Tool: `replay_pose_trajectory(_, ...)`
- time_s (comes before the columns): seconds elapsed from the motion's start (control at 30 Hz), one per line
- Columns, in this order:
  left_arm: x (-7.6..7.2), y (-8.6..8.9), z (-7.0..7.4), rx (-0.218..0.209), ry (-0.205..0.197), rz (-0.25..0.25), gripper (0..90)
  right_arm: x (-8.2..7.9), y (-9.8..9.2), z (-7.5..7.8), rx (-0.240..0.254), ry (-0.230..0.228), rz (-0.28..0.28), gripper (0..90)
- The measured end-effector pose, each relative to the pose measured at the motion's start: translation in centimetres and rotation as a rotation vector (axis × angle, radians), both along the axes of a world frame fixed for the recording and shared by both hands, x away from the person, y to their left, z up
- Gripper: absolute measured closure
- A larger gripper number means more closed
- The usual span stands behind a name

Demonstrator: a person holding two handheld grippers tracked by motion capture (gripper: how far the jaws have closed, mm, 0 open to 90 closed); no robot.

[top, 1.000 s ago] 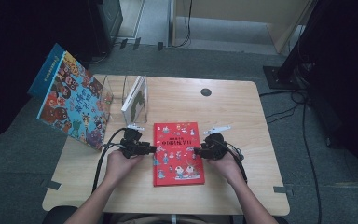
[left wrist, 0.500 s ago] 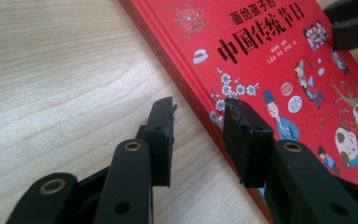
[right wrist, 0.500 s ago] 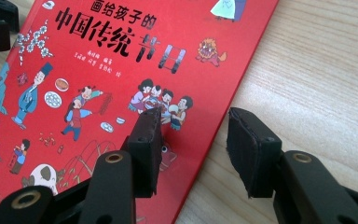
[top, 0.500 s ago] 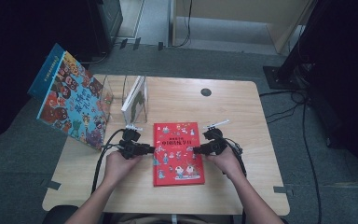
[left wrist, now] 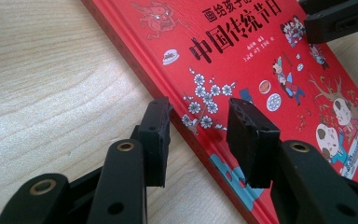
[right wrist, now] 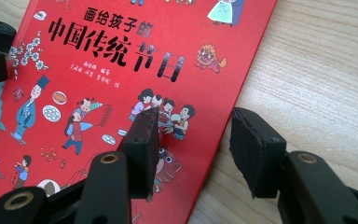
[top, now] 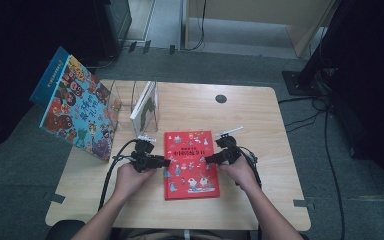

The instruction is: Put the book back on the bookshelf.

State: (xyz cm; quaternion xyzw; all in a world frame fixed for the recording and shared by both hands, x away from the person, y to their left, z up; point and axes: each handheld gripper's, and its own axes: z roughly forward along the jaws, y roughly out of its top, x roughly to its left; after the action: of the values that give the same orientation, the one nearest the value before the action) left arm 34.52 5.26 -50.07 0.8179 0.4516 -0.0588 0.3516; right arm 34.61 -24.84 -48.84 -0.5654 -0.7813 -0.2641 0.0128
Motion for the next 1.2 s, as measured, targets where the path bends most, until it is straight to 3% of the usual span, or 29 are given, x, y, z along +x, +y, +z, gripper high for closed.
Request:
replay_pose_trajectory(0.1,0.0,0.0,0.0,-0.007,0.007,0.000,58.9,0.0,0.0,0.0,-0.013,-0.013,0.011,53.2)
replay_pose_trajectory(0.33,-0.1,-0.2,0.0,-0.021,0.012,-0.004,50.4,0.2,0.0,0.0,-0.004,0.010,-0.028,57.1)
replay_pose_trajectory(0.4,-0.1,-0.2,0.0,-0.020,0.013,-0.004,49.7,0.3,-0.2,0.0,0.017,0.024,-0.047,58.9)
replay_pose_trajectory(0.57,-0.1,-0.2,0.1,-0.016,0.014,0.000,49.4,0.5,-0.1,0.2,0.007,0.051,-0.060,60.6)
replay_pose_trajectory(0.97,-0.2,-0.3,0.0,-0.018,0.007,0.004,49.3,0.6,-0.4,0.9,0.023,0.043,-0.014,63.5)
replay_pose_trajectory(1.0,-0.2,-0.3,0.0,-0.019,0.004,0.001,49.3,0.6,-0.3,1.0,0.026,0.043,-0.009,66.7)
replay_pose_trajectory(1.03,-0.2,-0.3,0.0,-0.020,0.004,0.001,49.3,0.7,-0.3,1.0,0.088,0.066,0.023,64.4)
replay_pose_trajectory(1.07,-0.2,-0.3,0.0,-0.019,0.004,0.001,49.3,0.8,-0.1,0.8,0.098,0.081,0.029,64.4)
replay_pose_trajectory(1.13,-0.3,-0.3,0.0,-0.014,-0.005,-0.002,49.3,0.8,0.3,0.8,0.062,0.046,0.048,64.5)
replay_pose_trajectory(1.2,-0.3,-0.3,0.0,-0.014,-0.007,-0.002,49.4,0.9,0.4,0.9,0.042,0.039,0.045,64.2)
